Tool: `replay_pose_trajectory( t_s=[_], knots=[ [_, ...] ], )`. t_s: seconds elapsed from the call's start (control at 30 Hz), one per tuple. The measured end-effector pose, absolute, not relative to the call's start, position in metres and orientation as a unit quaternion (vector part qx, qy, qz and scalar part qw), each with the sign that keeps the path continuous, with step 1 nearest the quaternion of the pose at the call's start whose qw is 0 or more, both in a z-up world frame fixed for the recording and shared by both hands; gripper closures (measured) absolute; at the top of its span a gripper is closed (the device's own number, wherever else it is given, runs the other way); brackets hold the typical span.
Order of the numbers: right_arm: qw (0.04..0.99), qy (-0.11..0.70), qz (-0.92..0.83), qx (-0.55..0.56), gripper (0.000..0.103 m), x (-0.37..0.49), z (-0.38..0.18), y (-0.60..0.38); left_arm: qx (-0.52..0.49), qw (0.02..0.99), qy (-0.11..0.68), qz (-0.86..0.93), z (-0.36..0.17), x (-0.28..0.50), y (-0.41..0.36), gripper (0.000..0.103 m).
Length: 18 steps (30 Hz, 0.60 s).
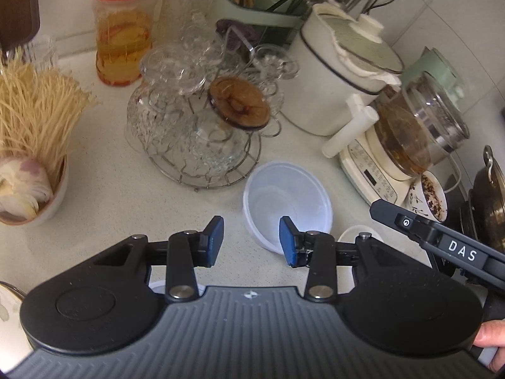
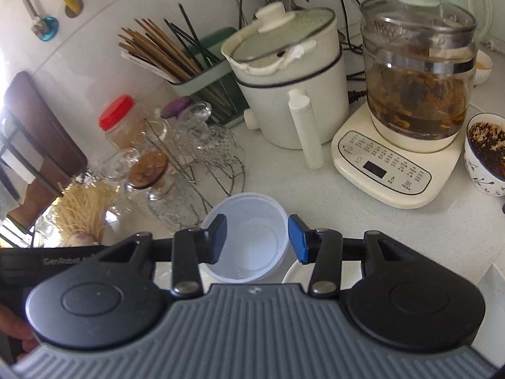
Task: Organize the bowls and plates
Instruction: 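Move both grippers toward the translucent plastic bowl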
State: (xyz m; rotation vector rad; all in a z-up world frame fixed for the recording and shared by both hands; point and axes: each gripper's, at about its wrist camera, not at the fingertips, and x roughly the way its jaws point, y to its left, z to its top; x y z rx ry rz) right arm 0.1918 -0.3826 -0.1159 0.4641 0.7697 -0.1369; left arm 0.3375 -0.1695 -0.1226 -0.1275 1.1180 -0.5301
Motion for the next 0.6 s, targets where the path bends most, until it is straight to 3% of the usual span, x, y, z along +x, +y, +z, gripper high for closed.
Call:
replay_pose_trajectory(
  t_s=[0.33,0.4,0.6],
  knots=[
    [0.881,0.411,-0.062,0.226,0.058,0.22,-0.151,-0.394,-0.079,0.788,0.562,-0.241,-0.157,0.364,-0.176,0.059],
    [0.878,0.417,-0.059,0.227,0.066,0.225,-0.158,-0.396,-0.074,0.785,0.566,-0.242,-0.162,0.368,-0.181,0.059],
    [0.87,0.432,-0.067,0.23,0.067,0.238,-0.176,-0.401,-0.063,0.772,0.582,-0.247,-0.177,0.378,-0.197,0.059]
  ],
)
